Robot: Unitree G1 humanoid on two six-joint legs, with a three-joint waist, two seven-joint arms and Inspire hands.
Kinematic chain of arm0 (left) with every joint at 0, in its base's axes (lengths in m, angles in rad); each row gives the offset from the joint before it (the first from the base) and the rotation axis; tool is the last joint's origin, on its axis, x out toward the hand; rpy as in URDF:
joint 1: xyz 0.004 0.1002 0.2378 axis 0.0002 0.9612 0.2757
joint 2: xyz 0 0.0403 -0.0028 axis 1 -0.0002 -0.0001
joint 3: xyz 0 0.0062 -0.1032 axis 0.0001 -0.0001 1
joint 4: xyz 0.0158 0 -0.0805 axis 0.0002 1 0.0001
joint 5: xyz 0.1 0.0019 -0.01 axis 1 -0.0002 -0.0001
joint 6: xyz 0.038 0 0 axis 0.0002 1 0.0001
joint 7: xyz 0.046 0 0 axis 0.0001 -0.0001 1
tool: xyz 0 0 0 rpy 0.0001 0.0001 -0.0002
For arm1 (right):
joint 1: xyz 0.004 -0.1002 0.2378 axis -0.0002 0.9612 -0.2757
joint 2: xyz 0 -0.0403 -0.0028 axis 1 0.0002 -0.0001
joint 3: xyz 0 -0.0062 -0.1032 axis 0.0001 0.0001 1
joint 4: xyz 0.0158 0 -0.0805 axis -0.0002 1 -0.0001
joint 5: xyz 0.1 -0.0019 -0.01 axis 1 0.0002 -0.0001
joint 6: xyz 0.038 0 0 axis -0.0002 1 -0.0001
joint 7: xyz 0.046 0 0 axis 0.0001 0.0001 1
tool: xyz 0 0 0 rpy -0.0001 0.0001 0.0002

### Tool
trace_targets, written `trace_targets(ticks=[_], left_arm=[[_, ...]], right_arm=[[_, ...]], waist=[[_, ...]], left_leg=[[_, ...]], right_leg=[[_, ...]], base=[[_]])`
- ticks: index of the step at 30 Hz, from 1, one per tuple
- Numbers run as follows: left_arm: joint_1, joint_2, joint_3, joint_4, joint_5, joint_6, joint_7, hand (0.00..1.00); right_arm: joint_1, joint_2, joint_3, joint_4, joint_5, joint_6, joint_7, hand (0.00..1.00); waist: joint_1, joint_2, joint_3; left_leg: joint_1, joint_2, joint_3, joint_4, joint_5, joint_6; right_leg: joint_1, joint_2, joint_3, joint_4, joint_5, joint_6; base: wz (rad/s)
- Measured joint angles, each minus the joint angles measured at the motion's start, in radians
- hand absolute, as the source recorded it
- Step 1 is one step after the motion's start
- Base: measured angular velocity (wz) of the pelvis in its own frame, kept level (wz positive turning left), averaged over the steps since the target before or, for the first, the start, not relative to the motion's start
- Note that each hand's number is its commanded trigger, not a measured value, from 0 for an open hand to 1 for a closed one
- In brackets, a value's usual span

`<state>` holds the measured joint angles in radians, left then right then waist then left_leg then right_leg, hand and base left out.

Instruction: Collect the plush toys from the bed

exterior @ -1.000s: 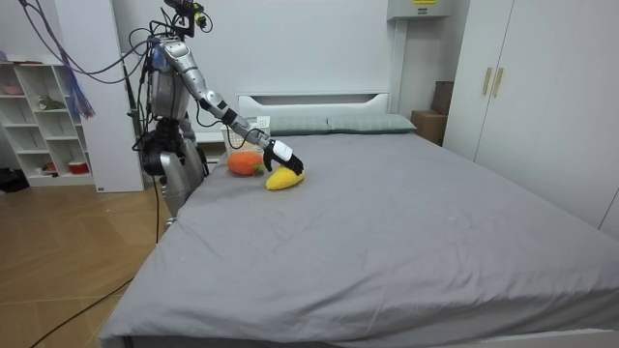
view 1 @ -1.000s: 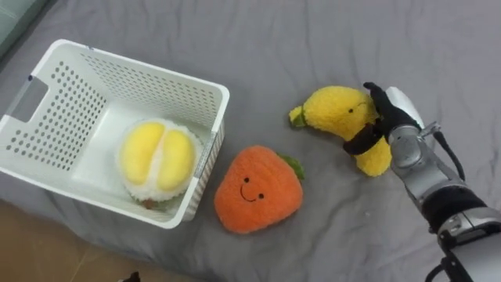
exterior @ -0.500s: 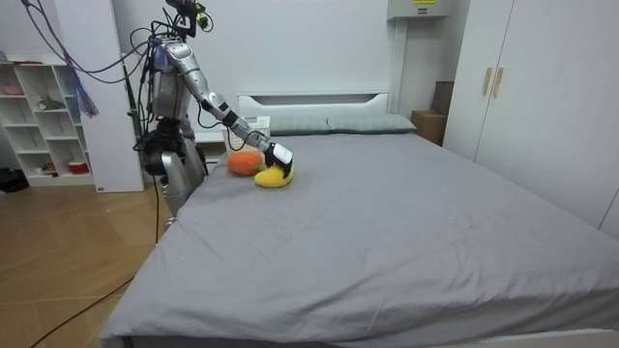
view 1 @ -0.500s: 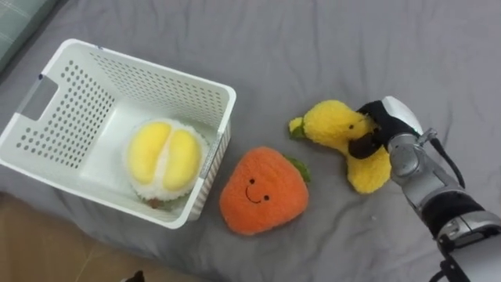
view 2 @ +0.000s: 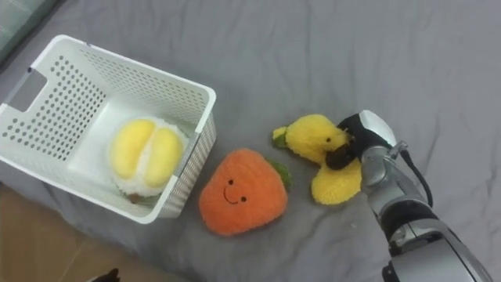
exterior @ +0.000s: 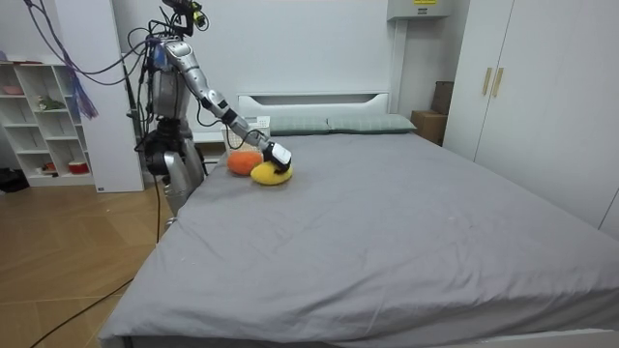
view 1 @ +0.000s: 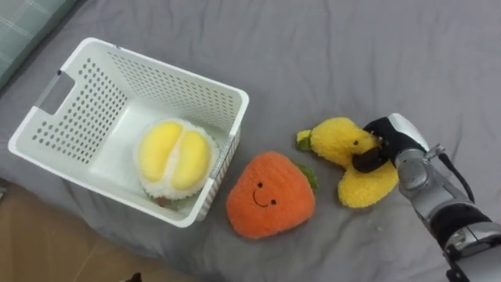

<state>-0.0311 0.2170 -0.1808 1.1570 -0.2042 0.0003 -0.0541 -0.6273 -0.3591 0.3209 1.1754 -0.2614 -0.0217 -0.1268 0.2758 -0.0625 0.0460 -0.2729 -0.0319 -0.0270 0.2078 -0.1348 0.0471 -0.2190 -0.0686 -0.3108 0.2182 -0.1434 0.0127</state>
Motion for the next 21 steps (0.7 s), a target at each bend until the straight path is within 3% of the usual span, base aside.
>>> trace_targets(ticks=[4,7,9,10,12,15,17,21], left_arm=[[0.033,0.007,0.041,-0.001,0.003,0.001,-0.002,0.0],[0.058,0.011,0.077,0.003,0.013,0.001,-0.002,0.0],[0.081,0.012,0.109,-0.004,0.034,0.003,-0.003,0.0],[0.089,0.012,0.122,-0.009,0.05,0.003,-0.003,0.0],[0.122,0.012,0.163,-0.016,0.09,0.004,0.002,0.0],[0.14,0.016,0.178,-0.019,0.091,0.008,0.003,0.0],[0.157,0.015,0.191,-0.032,0.121,0.017,0.003,0.0],[0.168,-0.004,0.21,-0.049,0.177,0.046,0.002,0.0]], right_arm=[[0.003,-0.011,-0.044,-0.02,0.003,0.006,-0.001,1.0],[0.003,-0.029,-0.081,-0.15,-0.01,0.026,-0.002,1.0],[0.047,-0.069,-0.08,-0.363,-0.014,0.041,-0.003,1.0],[0.063,-0.075,-0.08,-0.428,-0.024,0.046,-0.003,1.0],[0.1,-0.076,-0.078,-0.608,-0.026,0.045,0.001,1.0],[0.105,-0.073,-0.067,-0.718,-0.025,0.053,0.017,1.0],[0.105,-0.066,-0.064,-0.817,-0.04,0.078,0.034,1.0],[0.11,-0.029,-0.063,-0.954,-0.084,0.089,0.053,1.0]], waist=[[-0.031,-0.001,-0.0034],[-0.054,-0.001,-0.0085],[-0.071,0.0,-0.0219],[-0.076,-0.001,-0.0231],[-0.081,-0.006,-0.0356],[-0.077,-0.014,-0.0488],[-0.076,-0.017,-0.0514],[-0.065,-0.015,-0.0505]], left_leg=[[0.023,-0.002,-0.004,0.007,0.0,0.0],[0.054,-0.001,-0.001,0.009,0.0,0.0],[0.082,-0.001,-0.001,0.005,0.0,0.0],[0.095,-0.001,-0.001,0.002,0.0,0.0],[0.159,0.0,0.002,-0.024,-0.002,-0.001],[0.213,-0.002,0.0,-0.039,-0.003,-0.003],[0.215,-0.002,0.001,-0.038,-0.003,-0.005],[0.236,-0.007,-0.011,-0.026,-0.003,-0.004]], right_leg=[[0.032,-0.001,-0.018,0.0,0.0,0.0],[0.06,-0.001,-0.019,0.0,0.0,0.0],[0.089,-0.001,-0.017,-0.001,-0.001,0.001],[0.102,0.0,-0.016,-0.004,-0.001,0.002],[0.168,0.001,-0.015,-0.035,-0.003,0.004],[0.224,0.007,-0.008,-0.047,-0.01,0.003],[0.23,0.006,-0.005,-0.049,-0.011,0.002],[0.262,0.008,-0.017,-0.051,-0.013,0.002]], base=[[0.08],[-0.06],[0.0],[0.0],[-0.04],[0.0],[0.0],[0.12]])
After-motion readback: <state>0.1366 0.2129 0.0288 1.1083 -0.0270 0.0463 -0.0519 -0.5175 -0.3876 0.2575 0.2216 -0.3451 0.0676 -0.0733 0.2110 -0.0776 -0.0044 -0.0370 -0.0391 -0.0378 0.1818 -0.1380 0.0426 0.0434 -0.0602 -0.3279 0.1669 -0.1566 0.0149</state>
